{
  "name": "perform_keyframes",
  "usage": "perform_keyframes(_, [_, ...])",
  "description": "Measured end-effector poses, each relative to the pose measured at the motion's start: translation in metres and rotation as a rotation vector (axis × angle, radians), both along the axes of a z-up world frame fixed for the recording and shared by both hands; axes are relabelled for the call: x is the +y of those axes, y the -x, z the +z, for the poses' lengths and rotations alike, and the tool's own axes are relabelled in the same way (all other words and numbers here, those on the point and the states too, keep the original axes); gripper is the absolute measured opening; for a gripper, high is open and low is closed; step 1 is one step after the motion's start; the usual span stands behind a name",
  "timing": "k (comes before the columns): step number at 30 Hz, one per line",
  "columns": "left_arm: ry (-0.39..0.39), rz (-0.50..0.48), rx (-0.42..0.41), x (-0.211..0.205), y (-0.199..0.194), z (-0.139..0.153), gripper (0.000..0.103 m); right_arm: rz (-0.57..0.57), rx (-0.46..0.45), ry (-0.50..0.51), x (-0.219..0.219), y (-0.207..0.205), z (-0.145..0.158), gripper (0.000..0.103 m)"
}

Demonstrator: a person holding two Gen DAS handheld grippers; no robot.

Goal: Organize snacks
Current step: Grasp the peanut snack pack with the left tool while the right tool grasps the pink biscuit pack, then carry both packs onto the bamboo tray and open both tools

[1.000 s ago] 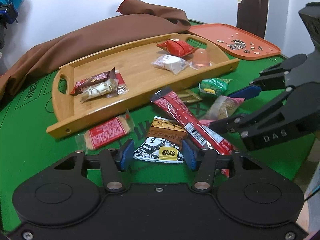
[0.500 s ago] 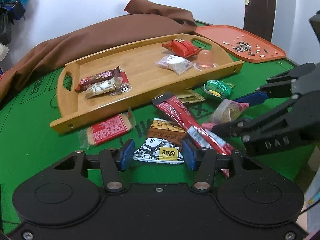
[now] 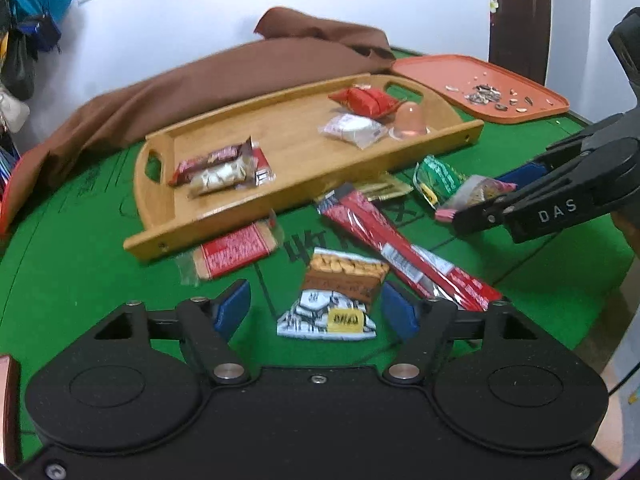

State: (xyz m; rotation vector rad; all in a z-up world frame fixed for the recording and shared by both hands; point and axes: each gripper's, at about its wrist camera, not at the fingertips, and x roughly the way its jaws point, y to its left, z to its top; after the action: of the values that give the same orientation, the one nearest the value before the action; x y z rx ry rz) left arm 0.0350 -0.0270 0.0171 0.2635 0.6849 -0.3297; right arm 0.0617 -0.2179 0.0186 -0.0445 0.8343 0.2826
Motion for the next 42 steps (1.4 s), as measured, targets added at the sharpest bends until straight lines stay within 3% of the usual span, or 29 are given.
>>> perform_keyframes(4, [0.039, 0.004, 0.032, 0.0, -0.009, -0.01, 0.066, -0.024, 0.0, -0.012, -0.005, 0.002, 0.0, 0.061])
perform_keyframes(7, [0.099, -0.012, 0.054, 0.004, -0.01, -0.011, 0.044, -0.031, -0.002, -0.017, -0.007, 0.004, 0.002, 0.061])
perform_keyframes(9, [0.085, -0.012, 0.047, 0.001, -0.01, -0.011, 0.041, -0.036, -0.005, -0.017, -0.007, 0.006, 0.003, 0.061])
perform_keyframes(16, [0.082, 0.009, 0.064, -0.002, -0.011, -0.005, 0.039, -0.063, -0.021, -0.069, -0.014, 0.007, 0.012, 0.061])
perform_keyframes(27, [0.135, 0.067, -0.003, 0.017, -0.031, 0.035, 0.039, -0.109, -0.077, -0.11, -0.026, -0.008, 0.04, 0.058])
perform_keyframes(33, [0.173, 0.129, 0.006, 0.028, -0.07, 0.055, 0.039, -0.146, -0.077, -0.125, -0.029, -0.038, 0.058, 0.053])
perform_keyframes(42, [0.178, 0.208, 0.041, 0.036, -0.137, 0.062, 0.039, -0.207, -0.032, -0.147, -0.031, -0.088, 0.064, 0.048])
